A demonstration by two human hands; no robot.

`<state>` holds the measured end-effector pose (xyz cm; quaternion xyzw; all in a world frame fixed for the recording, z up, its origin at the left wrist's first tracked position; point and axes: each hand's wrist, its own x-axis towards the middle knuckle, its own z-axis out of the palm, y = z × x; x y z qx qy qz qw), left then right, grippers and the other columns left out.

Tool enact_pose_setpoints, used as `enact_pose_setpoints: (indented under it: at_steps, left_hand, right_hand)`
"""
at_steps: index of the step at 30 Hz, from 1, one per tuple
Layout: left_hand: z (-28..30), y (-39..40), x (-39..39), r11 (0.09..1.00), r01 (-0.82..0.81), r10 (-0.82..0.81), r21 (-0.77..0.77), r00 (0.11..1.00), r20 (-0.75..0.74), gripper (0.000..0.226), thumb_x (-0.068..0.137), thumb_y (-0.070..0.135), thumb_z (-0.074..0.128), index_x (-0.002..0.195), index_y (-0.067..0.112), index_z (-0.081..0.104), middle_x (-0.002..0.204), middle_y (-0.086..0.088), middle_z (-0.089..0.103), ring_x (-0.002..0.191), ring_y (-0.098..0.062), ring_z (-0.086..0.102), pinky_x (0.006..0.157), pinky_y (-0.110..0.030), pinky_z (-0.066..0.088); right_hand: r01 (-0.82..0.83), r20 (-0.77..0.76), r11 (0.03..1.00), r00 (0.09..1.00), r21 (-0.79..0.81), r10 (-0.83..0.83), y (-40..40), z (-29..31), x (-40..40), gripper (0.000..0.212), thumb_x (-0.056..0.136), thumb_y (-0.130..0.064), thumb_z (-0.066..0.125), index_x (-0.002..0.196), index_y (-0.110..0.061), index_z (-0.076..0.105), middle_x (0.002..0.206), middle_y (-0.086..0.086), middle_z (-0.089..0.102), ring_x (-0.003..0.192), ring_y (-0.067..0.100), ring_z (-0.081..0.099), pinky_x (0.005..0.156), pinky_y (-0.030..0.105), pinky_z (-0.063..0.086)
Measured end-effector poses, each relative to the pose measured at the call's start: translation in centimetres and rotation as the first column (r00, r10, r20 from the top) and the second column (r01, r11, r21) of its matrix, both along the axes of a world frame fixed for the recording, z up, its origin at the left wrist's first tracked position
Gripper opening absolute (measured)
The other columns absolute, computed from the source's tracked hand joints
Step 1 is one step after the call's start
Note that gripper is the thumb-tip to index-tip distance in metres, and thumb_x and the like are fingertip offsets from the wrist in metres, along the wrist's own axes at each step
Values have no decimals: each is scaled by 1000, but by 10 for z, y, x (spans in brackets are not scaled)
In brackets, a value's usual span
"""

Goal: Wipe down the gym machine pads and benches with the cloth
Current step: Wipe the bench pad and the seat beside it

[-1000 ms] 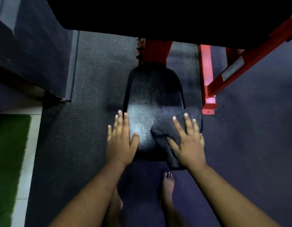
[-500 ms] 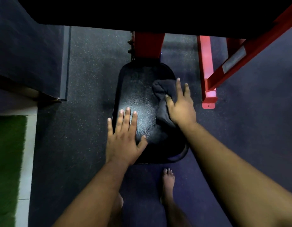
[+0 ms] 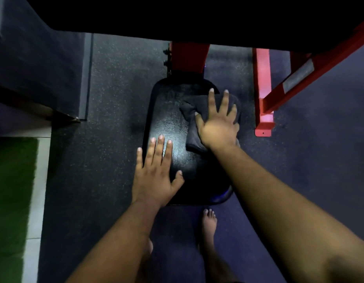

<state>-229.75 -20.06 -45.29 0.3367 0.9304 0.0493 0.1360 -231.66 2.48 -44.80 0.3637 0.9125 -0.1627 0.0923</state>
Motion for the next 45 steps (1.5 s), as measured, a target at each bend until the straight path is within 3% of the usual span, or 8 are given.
enact_pose_setpoints:
  at_steps: [6, 15, 18, 22, 30, 34, 39, 45]
  left_hand:
    - [1, 1, -1, 1000, -3, 3, 5, 999, 34, 90, 89, 56, 40, 164, 14, 16, 173, -10, 6, 160, -28, 4, 126, -59, 11]
    - [-4, 1, 2, 997, -22, 23, 73, 1000, -8, 90, 84, 53, 48, 162, 13, 26, 171, -12, 16, 158, -30, 13, 123, -61, 19]
    - [-2, 0, 1, 999, -8, 8, 41, 1000, 8, 88, 87, 53, 45, 163, 13, 23, 170, -13, 19, 158, -31, 15, 124, -60, 16]
    - [-2, -2, 0, 999, 5, -5, 52, 1000, 6, 87, 88, 53, 45, 162, 13, 26, 167, -14, 28, 157, -32, 18, 124, -61, 17]
    - [-6, -4, -1, 996, -16, 11, 89, 999, 50, 90, 86, 55, 47, 163, 14, 24, 172, -10, 10, 159, -28, 5, 125, -60, 13]
    - [-4, -2, 0, 996, -26, 21, 87, 998, 53, 93, 85, 54, 49, 163, 15, 20, 172, -10, 10, 159, -27, 6, 125, -60, 14]
    - [-5, -1, 0, 997, -16, 13, 70, 999, 44, 92, 84, 54, 48, 162, 11, 25, 171, -12, 14, 159, -28, 8, 125, -60, 14]
    - [-3, 0, 1, 997, -21, 19, 71, 999, 36, 91, 85, 54, 47, 162, 13, 23, 172, -10, 11, 159, -27, 7, 125, -59, 12]
  right_hand:
    - [-190, 35, 982, 981, -2, 190, -45, 14, 119, 81, 91, -70, 32, 163, -37, 13, 173, 1, -2, 153, 44, 16, 97, 61, 47]
    - [-9, 108, 999, 994, 32, 6, -8, 6, -67, 81, 99, -63, 36, 163, -30, -1, 172, 8, -10, 154, 49, -5, 115, 75, 14]
    - [-318, 124, 948, 941, 12, 314, -47, 8, -109, 79, 98, -63, 40, 163, -31, 10, 172, 4, 5, 155, 45, -2, 116, 73, 4]
    - [-760, 97, 649, 645, -26, 758, -46, 11, -129, 72, 97, -62, 45, 161, -43, 19, 171, -8, 14, 157, 32, 8, 118, 64, 7]
    - [-252, -83, 966, 963, 62, 256, 3, 9, 23, 76, 84, -57, 42, 158, -44, 29, 171, 0, 15, 153, 32, 24, 108, 58, 41]
    - [-235, 59, 970, 971, 61, 232, -29, 14, 64, 76, 89, -67, 35, 160, -44, 21, 172, -1, 8, 154, 36, 19, 109, 63, 36]
    - [-291, 88, 955, 954, 58, 285, -24, 2, -37, 76, 96, -68, 35, 161, -45, 3, 171, -3, -18, 155, 43, -14, 117, 74, 8]
    - [-371, 11, 922, 928, 110, 372, -19, 5, 20, 74, 94, -68, 32, 162, -43, 14, 173, -4, 4, 157, 34, 9, 115, 64, 28]
